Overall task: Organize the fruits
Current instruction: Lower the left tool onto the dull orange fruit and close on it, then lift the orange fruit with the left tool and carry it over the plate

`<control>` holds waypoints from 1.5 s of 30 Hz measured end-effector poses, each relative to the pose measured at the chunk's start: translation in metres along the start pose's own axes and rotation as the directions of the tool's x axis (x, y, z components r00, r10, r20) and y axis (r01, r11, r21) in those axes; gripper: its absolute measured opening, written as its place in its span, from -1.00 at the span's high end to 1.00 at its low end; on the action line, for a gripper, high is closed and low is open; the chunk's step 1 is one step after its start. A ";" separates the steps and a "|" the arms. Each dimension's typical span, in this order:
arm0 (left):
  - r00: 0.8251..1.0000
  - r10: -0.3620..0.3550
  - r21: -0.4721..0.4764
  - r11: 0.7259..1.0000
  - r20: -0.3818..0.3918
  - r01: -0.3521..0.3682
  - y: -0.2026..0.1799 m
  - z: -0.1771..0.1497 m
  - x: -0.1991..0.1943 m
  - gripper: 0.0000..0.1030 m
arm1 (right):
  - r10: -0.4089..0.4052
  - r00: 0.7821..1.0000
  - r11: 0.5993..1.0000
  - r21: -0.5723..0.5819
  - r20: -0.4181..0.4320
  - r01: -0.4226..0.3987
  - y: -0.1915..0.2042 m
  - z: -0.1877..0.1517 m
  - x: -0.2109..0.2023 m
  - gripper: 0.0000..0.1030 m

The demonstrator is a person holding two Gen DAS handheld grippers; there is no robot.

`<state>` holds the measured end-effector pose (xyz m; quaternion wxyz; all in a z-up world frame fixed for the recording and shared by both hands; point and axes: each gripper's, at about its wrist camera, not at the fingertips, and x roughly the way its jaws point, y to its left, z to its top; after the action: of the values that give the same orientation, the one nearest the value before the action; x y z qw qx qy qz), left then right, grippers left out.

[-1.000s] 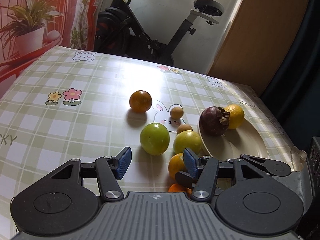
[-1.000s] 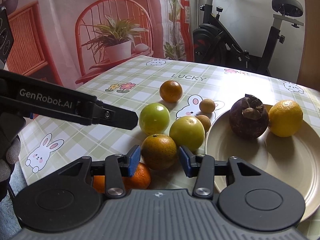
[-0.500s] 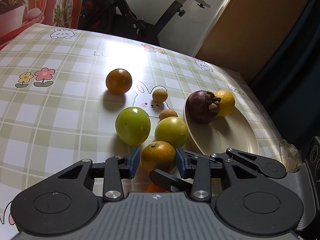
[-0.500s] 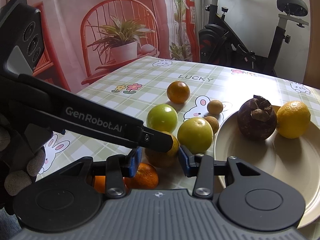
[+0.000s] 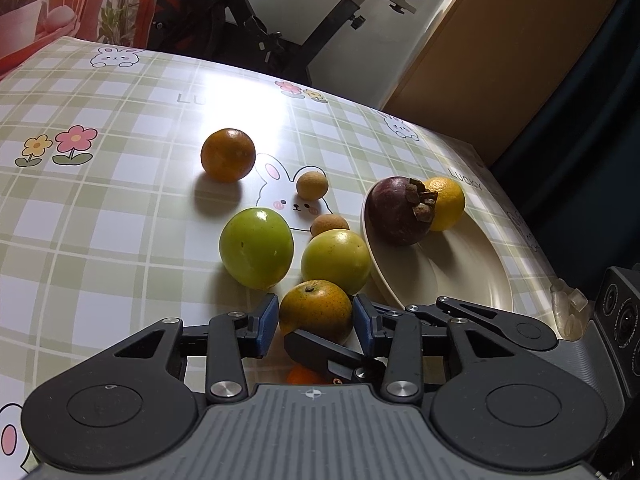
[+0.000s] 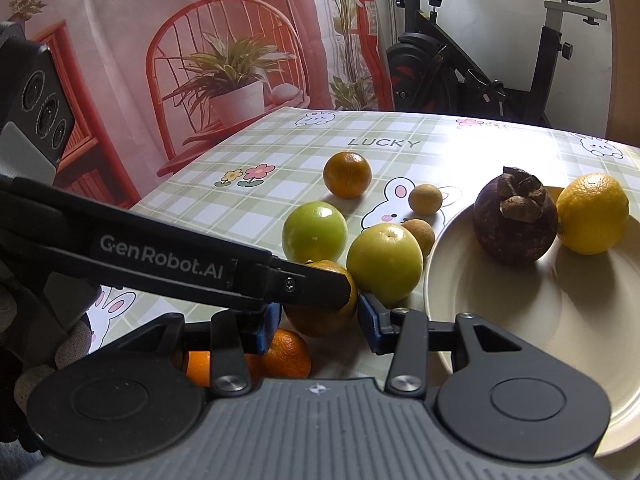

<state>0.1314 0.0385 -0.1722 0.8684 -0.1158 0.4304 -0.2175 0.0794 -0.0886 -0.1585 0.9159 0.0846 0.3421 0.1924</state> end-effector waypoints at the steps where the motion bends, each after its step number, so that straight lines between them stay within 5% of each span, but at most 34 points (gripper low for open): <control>1: 1.000 -0.002 -0.001 1.000 -0.001 0.002 0.000 0.000 0.001 0.16 | 0.000 1.000 1.000 0.000 -0.003 0.000 0.000 0.000 0.000 0.12; 24: 0.996 0.039 0.164 0.985 0.075 -0.051 -0.062 0.017 -0.020 0.16 | -0.019 0.988 0.999 0.038 0.154 0.013 -0.009 0.007 -0.044 0.13; 45: 0.996 0.090 0.288 0.954 0.010 -0.089 -0.108 0.036 0.037 0.16 | -0.056 0.978 0.987 0.156 0.200 0.024 -0.078 -0.006 -0.043 0.13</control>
<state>0.1497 -0.0733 -0.1349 0.8842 0.0317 0.4003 -0.2384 0.0689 -0.1771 -0.1602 0.9406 0.1668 0.2619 0.1375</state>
